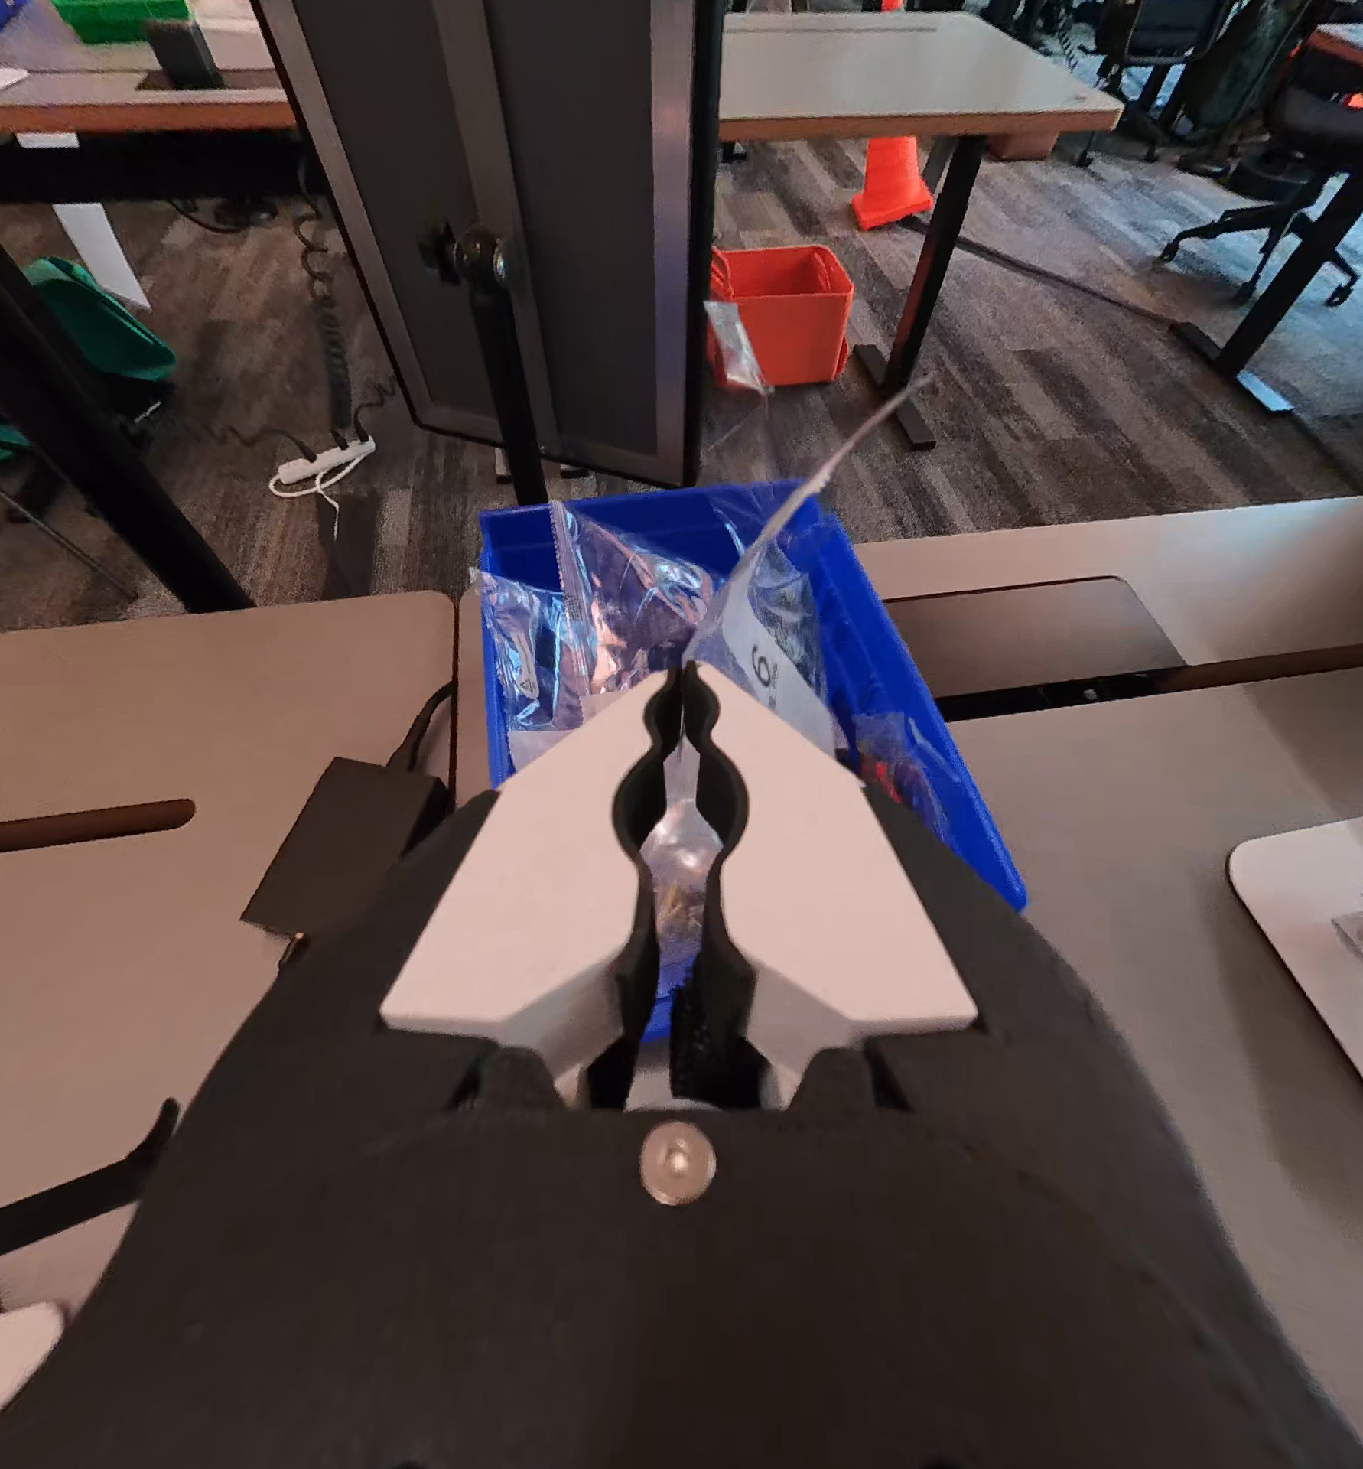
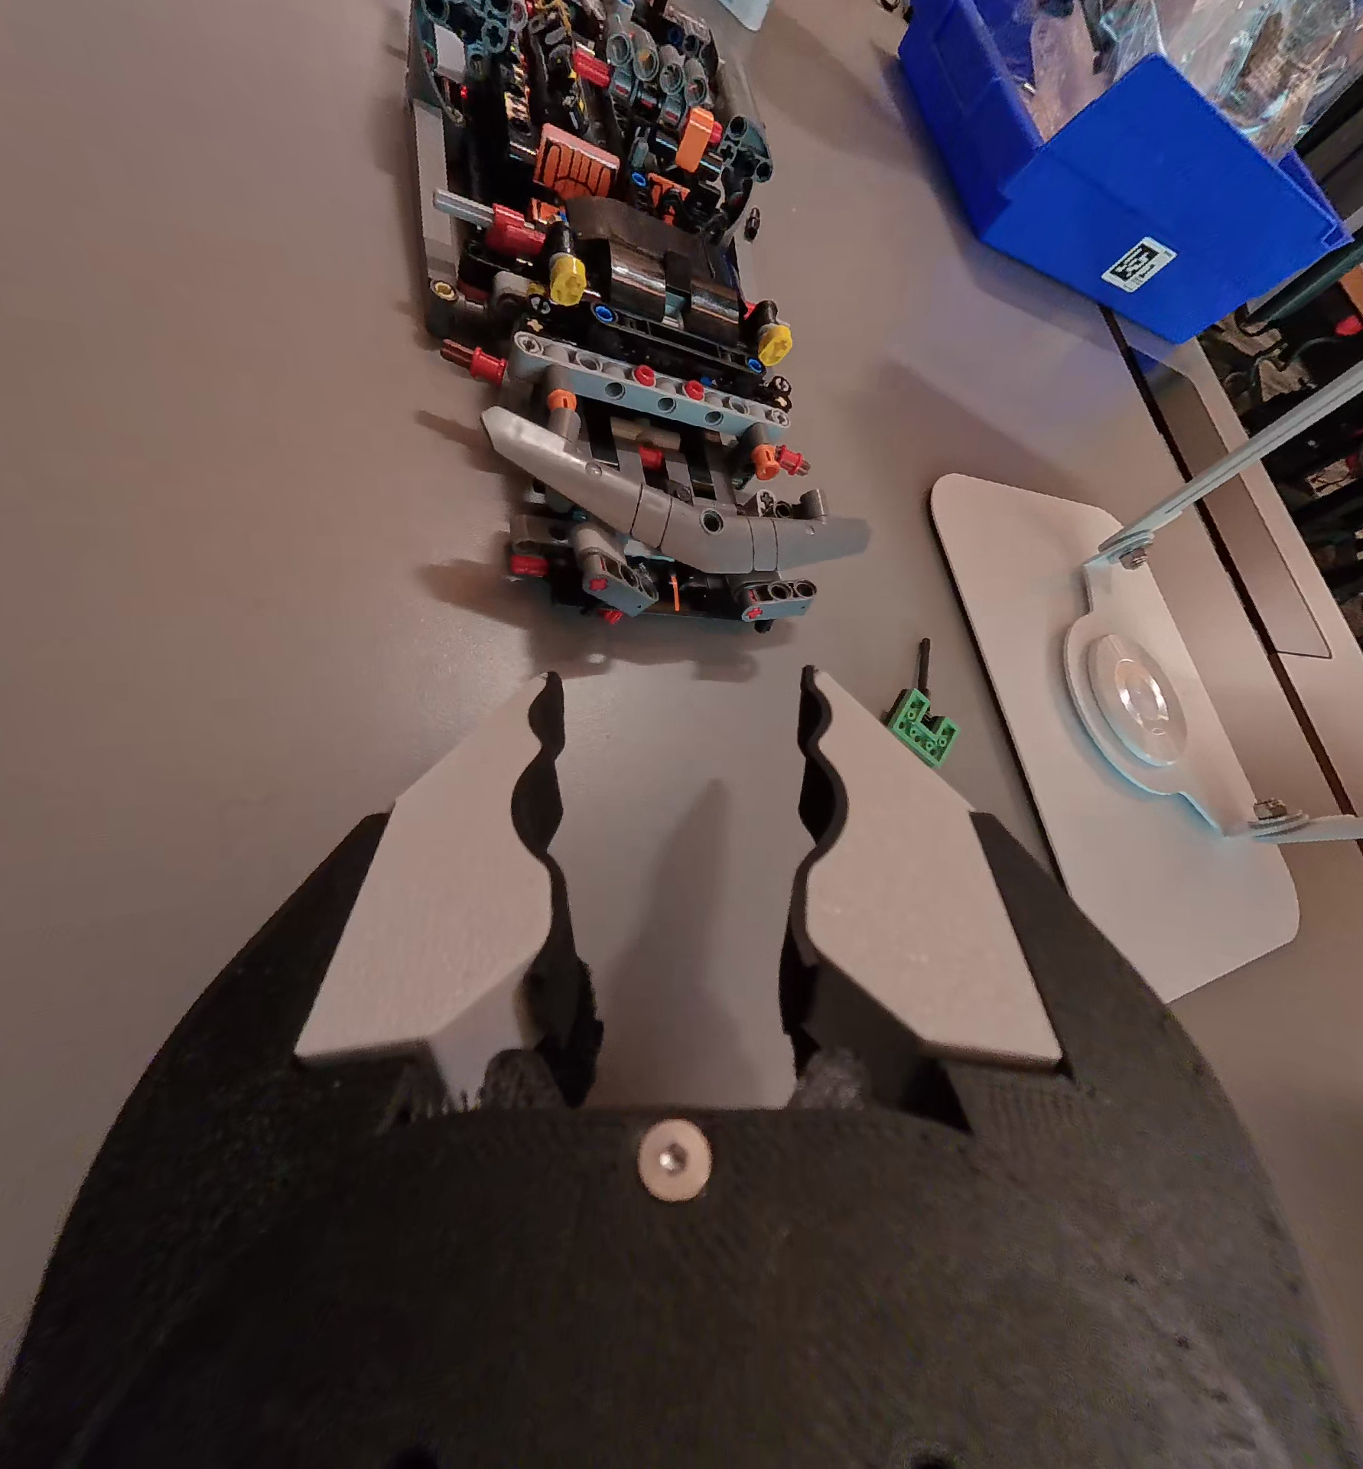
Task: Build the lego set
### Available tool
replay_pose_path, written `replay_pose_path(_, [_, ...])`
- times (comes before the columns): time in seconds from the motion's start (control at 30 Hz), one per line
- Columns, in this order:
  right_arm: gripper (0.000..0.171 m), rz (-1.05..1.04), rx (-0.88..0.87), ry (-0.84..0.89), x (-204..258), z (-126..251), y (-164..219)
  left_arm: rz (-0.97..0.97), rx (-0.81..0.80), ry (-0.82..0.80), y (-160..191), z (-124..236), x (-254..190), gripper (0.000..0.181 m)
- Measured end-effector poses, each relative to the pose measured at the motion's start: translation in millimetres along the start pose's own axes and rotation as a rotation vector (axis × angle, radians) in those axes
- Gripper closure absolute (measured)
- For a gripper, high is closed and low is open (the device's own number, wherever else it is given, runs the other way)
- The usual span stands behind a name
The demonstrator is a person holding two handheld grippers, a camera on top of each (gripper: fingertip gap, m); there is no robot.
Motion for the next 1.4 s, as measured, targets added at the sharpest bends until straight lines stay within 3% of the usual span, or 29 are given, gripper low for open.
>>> replay_pose_path(0.37, [0.115,-0.007,0.005,-0.002,-1,-1,0,-0.049,-0.051,-0.03,-23,34,0,0.181])
replay_pose_path(0.6, [0.116,-0.012,0.009,0.006,-2,-1,1,-0.088,-0.165,-0.08,-47,108,-2,0.181])
replay_pose_path(0.93, [0.117,-0.013,0.011,0.006,-3,-2,1,0.046,-0.2,-0.042,20,199,-19,0.181])
replay_pose_path(1.13, [0.118,-0.009,0.01,0.007,-2,-1,1,0.0,-0.172,0.055,32,214,-60,0.181])
replay_pose_path(1.4, [0.119,-0.007,0.012,0.005,-2,-2,1,-0.096,-0.191,0.217,14,198,-130,0.181])
Point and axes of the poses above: each gripper's, where its closed fingertips meet, z back along the fingers, y out of its underside, x = y × z across the jaws, the point moved 6 cm from there along z, back along the fingers, and after that the axes turned 10 degrees about -z, right-handed, at the moved point
